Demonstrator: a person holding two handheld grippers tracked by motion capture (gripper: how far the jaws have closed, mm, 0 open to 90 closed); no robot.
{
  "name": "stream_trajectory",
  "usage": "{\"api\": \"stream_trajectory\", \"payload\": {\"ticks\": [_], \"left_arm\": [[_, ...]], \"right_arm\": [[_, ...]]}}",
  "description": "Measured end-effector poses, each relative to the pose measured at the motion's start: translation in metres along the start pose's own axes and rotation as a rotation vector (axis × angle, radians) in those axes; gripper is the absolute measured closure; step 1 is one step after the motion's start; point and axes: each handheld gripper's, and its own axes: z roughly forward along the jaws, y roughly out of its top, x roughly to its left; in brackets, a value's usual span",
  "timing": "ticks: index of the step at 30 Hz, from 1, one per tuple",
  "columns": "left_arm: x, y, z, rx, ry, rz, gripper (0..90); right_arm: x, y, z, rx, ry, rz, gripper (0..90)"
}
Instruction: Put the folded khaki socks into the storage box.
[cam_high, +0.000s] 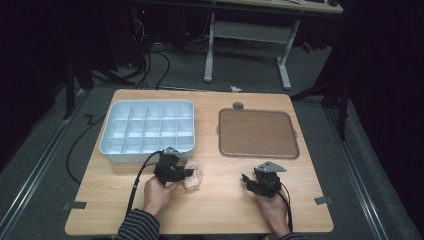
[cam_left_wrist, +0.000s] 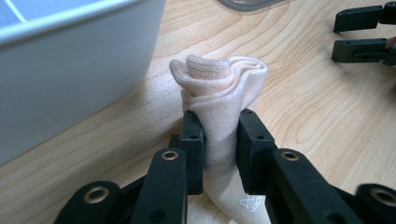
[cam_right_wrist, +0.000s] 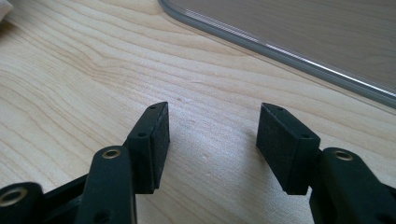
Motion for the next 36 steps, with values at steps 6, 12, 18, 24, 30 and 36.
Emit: {"api": "stream_trajectory", "payload": {"ticks": [6, 12, 18, 24, 30, 36], "left_arm": [[0.003, 0.0, -0.009, -0.014, -0.005, 0.003, 75.1], [0.007, 0.0, -0.016, -0.02, -0.01, -0.001, 75.2], [0.008, -0.002, -0.023, -0.03, -0.009, -0.005, 75.2], [0.01, -0.003, -0.029, -0.039, -0.015, -0.012, 75.2], [0.014, -0.004, -0.036, -0.049, -0.016, -0.018, 75.3], [0.016, -0.004, -0.043, -0.061, -0.016, -0.022, 75.3]], "right_arm": [[0.0, 0.0, 0.0, 0.001, 0.0, 0.001, 43.4], [0.0, 0.0, 0.0, 0.001, 0.002, 0.001, 42.9], [0.0, 0.0, 0.0, 0.002, 0.003, 0.0, 42.3], [0.0, 0.0, 0.0, 0.002, 0.004, -0.003, 41.9], [0.0, 0.0, 0.0, 0.002, 0.005, -0.004, 41.5], [0.0, 0.0, 0.0, 0.002, 0.006, -0.004, 41.4]]}}
